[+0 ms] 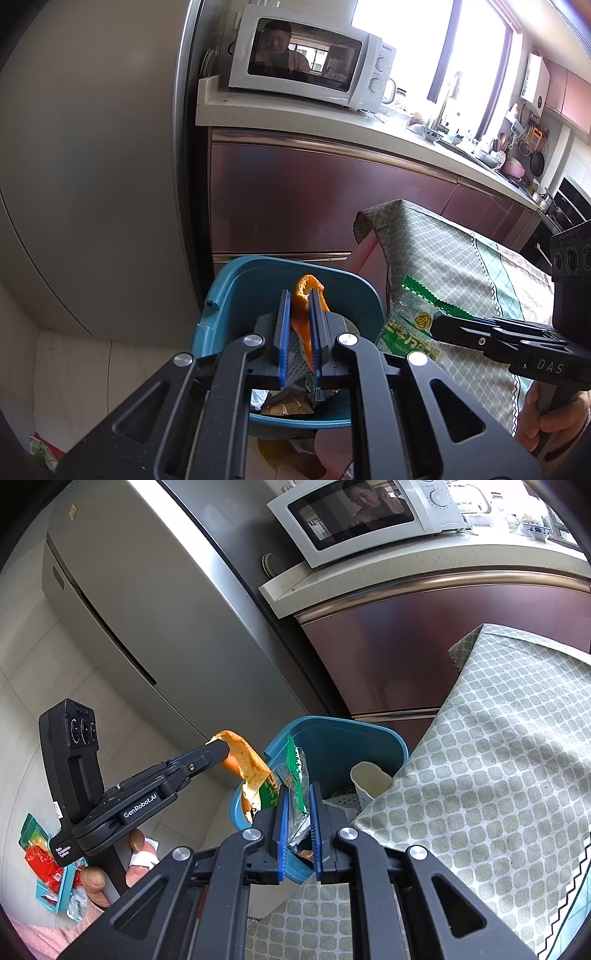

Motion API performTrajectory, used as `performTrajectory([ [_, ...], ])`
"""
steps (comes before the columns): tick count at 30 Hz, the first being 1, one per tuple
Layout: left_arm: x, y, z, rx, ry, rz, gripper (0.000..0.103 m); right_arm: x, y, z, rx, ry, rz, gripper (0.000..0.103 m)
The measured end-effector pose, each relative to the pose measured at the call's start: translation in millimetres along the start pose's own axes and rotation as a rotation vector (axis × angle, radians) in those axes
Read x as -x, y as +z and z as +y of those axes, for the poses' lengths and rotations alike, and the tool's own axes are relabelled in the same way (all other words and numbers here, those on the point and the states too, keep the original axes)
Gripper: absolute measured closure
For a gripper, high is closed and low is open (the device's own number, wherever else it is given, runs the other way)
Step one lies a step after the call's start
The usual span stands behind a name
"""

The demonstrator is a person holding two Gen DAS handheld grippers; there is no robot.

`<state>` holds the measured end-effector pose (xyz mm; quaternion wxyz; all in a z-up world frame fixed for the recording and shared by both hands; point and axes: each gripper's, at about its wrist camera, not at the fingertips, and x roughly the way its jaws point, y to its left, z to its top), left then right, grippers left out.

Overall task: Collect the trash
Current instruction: 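Lower the left gripper's orange peel and right gripper's green wrapper into the teal bin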

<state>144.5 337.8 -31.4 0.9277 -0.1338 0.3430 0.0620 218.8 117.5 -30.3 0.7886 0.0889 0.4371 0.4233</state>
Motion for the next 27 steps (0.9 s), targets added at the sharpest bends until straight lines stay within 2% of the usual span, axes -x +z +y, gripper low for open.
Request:
performTrajectory([
  [27, -25.4, -9.3, 3.3, 0.000, 0.034, 0.039, 0.093, -27.8, 2.4, -1.1, -0.013, -0.024, 0.046, 0.093],
])
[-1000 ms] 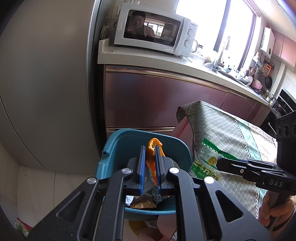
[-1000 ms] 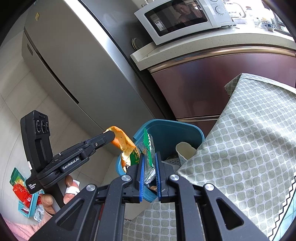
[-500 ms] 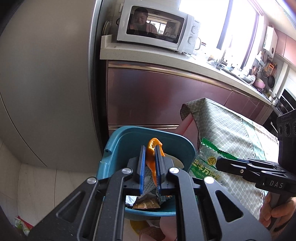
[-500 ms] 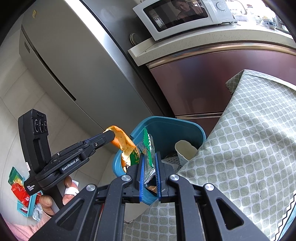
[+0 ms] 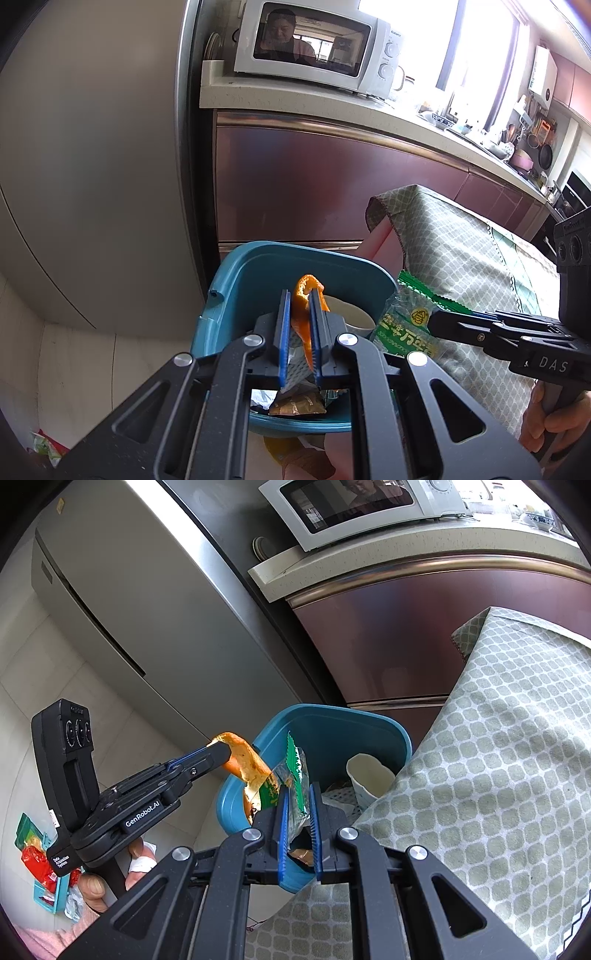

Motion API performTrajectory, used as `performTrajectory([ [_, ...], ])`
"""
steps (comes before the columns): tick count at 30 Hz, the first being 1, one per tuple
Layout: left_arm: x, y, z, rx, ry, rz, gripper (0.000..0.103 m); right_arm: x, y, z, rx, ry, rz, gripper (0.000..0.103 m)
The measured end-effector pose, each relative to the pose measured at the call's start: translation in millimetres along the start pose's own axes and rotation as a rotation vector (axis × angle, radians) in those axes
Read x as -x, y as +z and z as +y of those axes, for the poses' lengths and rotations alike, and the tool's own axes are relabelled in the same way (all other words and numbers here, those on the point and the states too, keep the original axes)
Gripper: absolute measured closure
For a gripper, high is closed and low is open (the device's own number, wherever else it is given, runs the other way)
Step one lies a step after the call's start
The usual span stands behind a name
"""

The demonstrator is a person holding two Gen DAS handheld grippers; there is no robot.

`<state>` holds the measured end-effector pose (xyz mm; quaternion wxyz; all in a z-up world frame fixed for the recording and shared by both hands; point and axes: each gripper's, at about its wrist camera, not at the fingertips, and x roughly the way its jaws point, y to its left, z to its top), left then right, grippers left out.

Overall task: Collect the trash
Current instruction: 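Lower the left gripper's orange peel and right gripper's green wrapper into the teal bin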

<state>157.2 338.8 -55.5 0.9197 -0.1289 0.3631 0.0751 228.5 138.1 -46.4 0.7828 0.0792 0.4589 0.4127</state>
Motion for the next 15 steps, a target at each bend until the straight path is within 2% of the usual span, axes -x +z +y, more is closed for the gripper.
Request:
performTrajectory([
  [15, -15.5, -2.3, 4.3, 0.008, 0.012, 0.020, 0.093, -15.0, 2.1, -1.4, -0.007, -0.010, 0.022, 0.093],
])
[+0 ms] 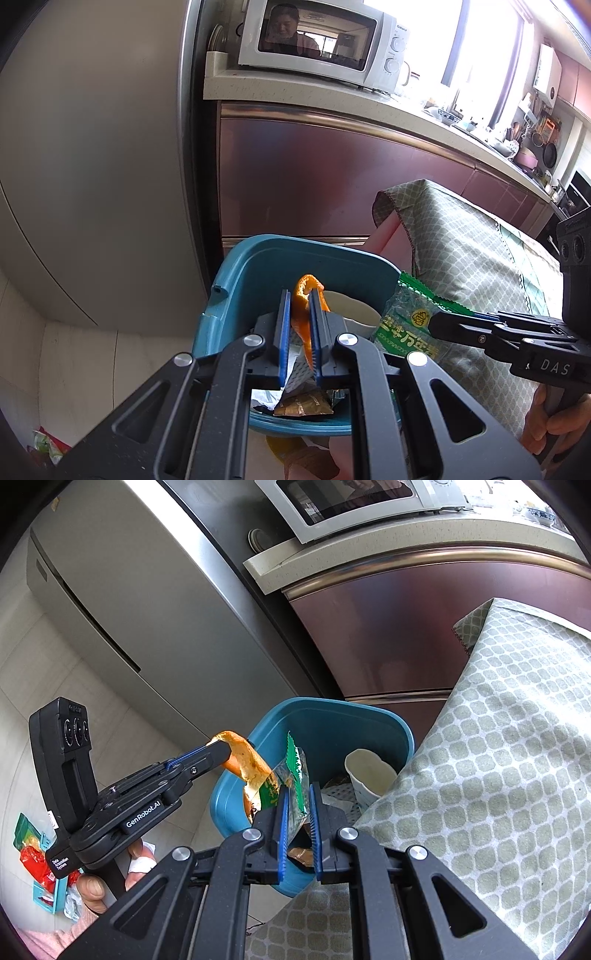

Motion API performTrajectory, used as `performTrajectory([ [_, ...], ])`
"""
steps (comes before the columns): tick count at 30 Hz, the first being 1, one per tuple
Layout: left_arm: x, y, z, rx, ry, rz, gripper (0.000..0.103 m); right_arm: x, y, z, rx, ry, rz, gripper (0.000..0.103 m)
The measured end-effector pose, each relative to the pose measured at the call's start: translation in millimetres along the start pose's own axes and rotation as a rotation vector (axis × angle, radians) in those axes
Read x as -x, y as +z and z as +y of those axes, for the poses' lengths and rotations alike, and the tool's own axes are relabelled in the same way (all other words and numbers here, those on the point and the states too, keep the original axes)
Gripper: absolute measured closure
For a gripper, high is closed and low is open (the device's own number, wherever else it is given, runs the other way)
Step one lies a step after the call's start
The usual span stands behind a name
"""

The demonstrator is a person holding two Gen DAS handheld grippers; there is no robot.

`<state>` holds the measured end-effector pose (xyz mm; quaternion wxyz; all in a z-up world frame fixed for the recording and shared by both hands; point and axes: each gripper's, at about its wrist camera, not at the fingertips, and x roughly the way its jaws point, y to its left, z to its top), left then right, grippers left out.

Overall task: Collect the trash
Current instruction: 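Lower the left gripper's orange peel and right gripper's green wrapper into the teal bin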

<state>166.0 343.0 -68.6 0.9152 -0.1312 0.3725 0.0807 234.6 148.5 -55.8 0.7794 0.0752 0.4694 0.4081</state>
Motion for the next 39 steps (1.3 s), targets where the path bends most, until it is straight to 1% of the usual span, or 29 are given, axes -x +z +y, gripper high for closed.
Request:
performTrajectory([
  [18, -21.4, -3.3, -5.1, -0.008, 0.025, 0.029, 0.093, -13.1, 3.8, 3.1, 0.014, -0.013, 0.025, 0.093],
  [27, -29.8, -5.2, -8.1, -0.016, 0.026, 0.045, 0.093, -17.9, 4.9, 4.9, 0.014, -0.019, 0.037, 0.093],
  [39, -49.1, -6.2, -10.0, -0.018, 0.036, 0.088, 0.091, -28.4, 7.2, 9.5, 0.011, -0.044, 0.061, 0.091],
])
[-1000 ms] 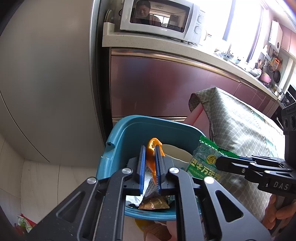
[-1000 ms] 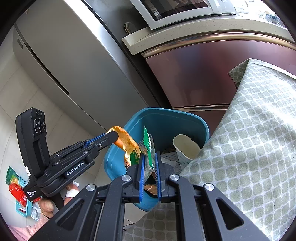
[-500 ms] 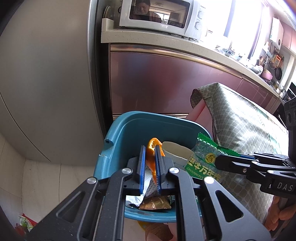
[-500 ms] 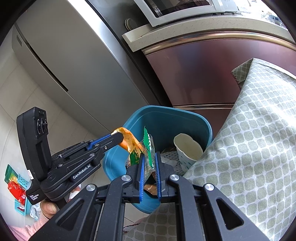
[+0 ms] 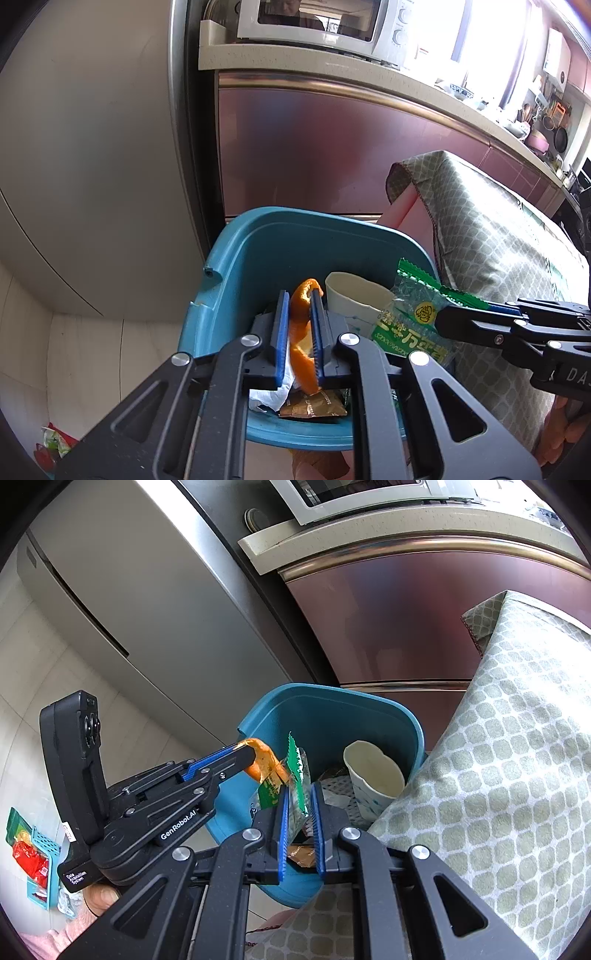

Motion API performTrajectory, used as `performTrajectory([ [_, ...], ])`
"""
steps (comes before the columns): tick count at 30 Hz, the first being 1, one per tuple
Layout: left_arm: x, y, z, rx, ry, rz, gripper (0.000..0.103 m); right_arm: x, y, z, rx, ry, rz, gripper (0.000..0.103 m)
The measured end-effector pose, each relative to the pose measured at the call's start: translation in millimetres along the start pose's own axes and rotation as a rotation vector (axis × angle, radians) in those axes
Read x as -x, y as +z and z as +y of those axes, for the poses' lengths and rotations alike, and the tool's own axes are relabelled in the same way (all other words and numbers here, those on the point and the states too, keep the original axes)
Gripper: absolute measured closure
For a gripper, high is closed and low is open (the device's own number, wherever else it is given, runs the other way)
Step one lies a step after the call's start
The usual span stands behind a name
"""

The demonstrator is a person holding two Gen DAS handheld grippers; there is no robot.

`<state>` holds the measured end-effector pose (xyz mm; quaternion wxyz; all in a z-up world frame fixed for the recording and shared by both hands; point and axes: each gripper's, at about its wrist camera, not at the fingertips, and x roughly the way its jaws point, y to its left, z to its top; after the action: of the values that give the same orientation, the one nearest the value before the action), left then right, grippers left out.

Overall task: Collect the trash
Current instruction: 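Lower the left gripper's orange peel and right gripper's green wrapper into the teal bin, then open the left gripper while the right gripper opens, dropping both items into the bin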

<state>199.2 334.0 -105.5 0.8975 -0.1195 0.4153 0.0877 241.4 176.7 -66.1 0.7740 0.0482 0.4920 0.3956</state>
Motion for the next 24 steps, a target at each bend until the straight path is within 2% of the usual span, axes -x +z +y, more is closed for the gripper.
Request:
performTrajectory([
  [4, -3.6, -1.4, -0.7, 0.000, -0.005, 0.006, 0.091, -2.6, 0.6, 1.4, -0.001, -0.007, 0.002, 0.089],
  [10, -3.8, -3.5, 0.3, 0.008, -0.014, 0.009, 0.087, -0.1, -0.7, -1.1, -0.005, -0.011, -0.011, 0.082],
  [17, 11.6, -9.3, -0.8, 0.005, -0.030, -0.020, 0.076, 7.7, -5.9, -6.5, -0.009, 0.000, -0.026, 0.076],
  [19, 19.6, -10.9, -1.3, 0.005, -0.033, -0.036, 0.072, 12.1, -8.9, -6.7, -0.006, -0.002, -0.033, 0.074],
  [22, 33.8, -13.1, -1.5, 0.000, -0.035, -0.067, 0.064, 20.8, -15.9, -4.9, 0.002, -0.005, -0.054, 0.065],
  [24, 44.3, -15.4, -3.1, -0.006, -0.032, -0.089, 0.054, 28.4, -21.2, -2.3, 0.016, -0.020, -0.072, 0.062],
])
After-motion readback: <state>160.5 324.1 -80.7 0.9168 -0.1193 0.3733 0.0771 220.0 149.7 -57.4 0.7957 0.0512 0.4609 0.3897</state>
